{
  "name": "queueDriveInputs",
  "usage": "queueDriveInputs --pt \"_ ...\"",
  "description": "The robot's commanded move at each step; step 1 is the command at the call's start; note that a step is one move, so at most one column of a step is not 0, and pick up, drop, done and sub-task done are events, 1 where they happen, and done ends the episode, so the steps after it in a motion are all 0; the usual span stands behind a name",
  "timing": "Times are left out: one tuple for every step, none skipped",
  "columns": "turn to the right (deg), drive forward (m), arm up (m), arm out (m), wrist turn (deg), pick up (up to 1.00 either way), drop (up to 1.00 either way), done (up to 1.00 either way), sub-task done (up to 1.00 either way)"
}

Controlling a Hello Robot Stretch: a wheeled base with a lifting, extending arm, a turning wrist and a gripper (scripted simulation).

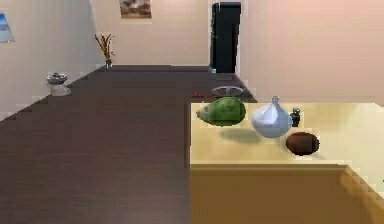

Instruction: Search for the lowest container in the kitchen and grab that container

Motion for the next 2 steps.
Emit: queueDriveInputs --pt "-45.0 0.0 0.0 0.0 0.0 0.0 0.0 0.0 0.0" --pt "-30.0 0.0 0.0 0.0 0.0 0.0 0.0 0.0 0.0"
